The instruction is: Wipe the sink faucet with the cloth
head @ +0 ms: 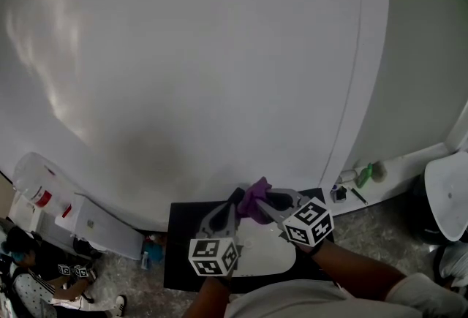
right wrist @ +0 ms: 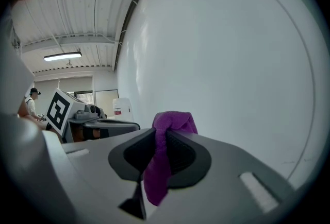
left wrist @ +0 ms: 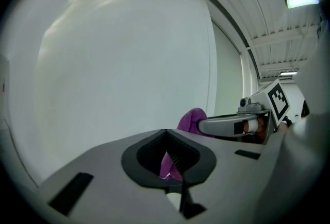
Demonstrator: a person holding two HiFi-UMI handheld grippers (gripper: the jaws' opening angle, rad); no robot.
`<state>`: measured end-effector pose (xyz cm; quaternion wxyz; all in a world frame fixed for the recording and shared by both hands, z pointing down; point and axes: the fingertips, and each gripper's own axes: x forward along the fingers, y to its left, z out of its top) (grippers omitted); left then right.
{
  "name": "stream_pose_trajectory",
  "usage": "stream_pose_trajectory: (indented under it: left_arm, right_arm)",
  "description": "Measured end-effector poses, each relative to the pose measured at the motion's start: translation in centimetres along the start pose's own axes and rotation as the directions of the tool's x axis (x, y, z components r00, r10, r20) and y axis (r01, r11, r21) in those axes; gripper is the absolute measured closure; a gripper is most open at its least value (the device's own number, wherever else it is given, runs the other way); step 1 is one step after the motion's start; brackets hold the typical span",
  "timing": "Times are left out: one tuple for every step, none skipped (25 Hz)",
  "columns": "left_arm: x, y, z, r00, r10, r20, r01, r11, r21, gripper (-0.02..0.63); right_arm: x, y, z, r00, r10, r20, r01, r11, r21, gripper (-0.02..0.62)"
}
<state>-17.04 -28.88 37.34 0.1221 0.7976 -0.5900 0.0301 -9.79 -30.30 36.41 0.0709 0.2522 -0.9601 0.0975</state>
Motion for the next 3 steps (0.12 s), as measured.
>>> stream_pose_trajectory:
  left_arm:
    - [-0.01, -0.03, 0.05, 1.000, 0.000, 0.002, 0.000, 1.000, 0.004, 0.600]
    - [-0.02, -0.07, 0.10, 1.000, 0.001, 0.003, -0.001, 1.000, 0.008, 0.600]
    - [-0.02, -0.11, 0.14, 1.000, 0.001, 0.004, -0.001, 1.000, 0.011, 0.600]
  right_arm:
    - [-0.06, -0.02, 0.03, 1.000, -0.002, 0.001, 0.002, 1.000, -0.002, 0.538]
    - [-0.12, -0.04, 0.06, 1.000, -0.003, 0.003, 0.003, 1.000, -0.005, 0.538]
    - [-0.18, -0.06, 0.09, 1.000, -0.005, 0.004, 0.005, 1.000, -0.008, 0.538]
